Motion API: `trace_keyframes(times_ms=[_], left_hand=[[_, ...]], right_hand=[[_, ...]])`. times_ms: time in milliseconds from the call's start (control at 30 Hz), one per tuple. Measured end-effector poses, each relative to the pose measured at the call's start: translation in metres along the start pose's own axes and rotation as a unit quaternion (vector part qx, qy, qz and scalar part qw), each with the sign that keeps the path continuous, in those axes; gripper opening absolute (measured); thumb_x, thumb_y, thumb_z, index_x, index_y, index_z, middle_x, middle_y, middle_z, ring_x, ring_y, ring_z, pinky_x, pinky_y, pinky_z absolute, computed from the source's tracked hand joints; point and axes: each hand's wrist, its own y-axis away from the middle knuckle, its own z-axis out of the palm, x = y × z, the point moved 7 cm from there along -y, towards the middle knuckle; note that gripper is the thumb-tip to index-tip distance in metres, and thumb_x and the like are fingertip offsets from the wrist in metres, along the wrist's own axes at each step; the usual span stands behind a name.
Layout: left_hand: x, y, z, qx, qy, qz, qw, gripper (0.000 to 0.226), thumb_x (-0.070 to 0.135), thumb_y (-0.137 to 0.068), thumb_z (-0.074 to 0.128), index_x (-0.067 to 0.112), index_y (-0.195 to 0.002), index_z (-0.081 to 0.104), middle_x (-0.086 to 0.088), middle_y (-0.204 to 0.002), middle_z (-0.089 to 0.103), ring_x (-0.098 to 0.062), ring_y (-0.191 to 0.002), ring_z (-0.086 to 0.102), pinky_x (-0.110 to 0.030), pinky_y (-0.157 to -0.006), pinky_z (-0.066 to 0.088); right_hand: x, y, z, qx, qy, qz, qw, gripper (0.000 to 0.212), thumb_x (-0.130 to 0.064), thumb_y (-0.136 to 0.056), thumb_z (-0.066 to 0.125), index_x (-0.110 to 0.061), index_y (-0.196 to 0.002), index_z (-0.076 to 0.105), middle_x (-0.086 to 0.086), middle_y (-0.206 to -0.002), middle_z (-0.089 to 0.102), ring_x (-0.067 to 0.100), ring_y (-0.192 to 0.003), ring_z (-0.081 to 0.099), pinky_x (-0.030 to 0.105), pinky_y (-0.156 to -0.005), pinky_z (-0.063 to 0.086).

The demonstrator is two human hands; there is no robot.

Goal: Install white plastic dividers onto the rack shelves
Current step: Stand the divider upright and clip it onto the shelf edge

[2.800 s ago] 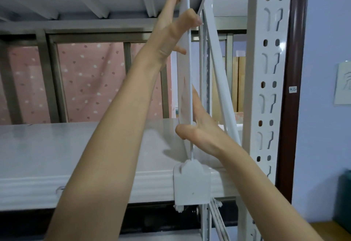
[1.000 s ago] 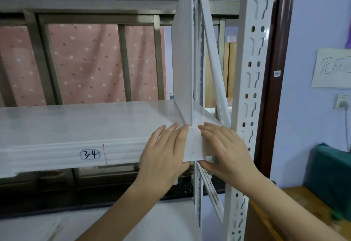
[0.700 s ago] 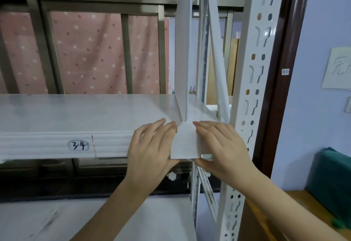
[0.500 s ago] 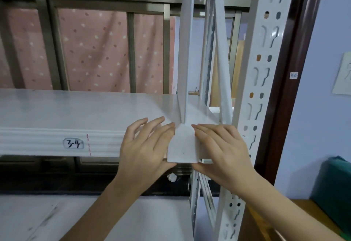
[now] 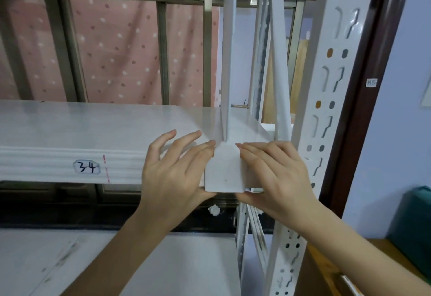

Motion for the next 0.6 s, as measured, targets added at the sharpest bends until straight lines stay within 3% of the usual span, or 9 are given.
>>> trace_keyframes(times_ms=[167,333,600], left_hand=[[-0.002,0.001,0.000,0.004,-0.002,-0.002,1.000,0.041,0.046,-0.074,0.077,0.007,-0.087,0.075,0.001,-0.092,0.074,-0.021,-0.101,0.068,-0.044,-0.094,0.043],[-0.010,0.008,0.004,-0.006,0.023,-0.014,1.000,0.046,0.046,-0.073,0.075,0.012,-0.101,0.061,-0.001,-0.096,0.074,-0.019,-0.103,0.062,-0.046,-0.095,0.046],[-0.022,0.008,-0.007,0.003,-0.007,-0.003,1.000,0.044,0.051,-0.078,0.070,0.007,-0.085,0.075,0.001,-0.088,0.074,-0.021,-0.092,0.071,-0.045,-0.094,0.045]], right_hand=[[-0.001,-0.001,0.002,-0.004,0.000,0.000,1.000,0.068,-0.026,-0.054,0.084,-0.003,-0.110,0.052,0.010,-0.105,0.072,0.021,-0.102,0.059,0.033,-0.081,0.040],[-0.005,-0.003,0.007,-0.007,-0.009,0.006,1.000,0.070,-0.023,-0.051,0.085,-0.003,-0.110,0.052,0.010,-0.106,0.072,0.021,-0.102,0.059,0.032,-0.082,0.039],[-0.017,-0.012,0.015,-0.008,-0.017,0.001,1.000,0.070,-0.025,-0.053,0.085,-0.003,-0.111,0.052,0.010,-0.105,0.071,0.021,-0.102,0.058,0.032,-0.080,0.039]])
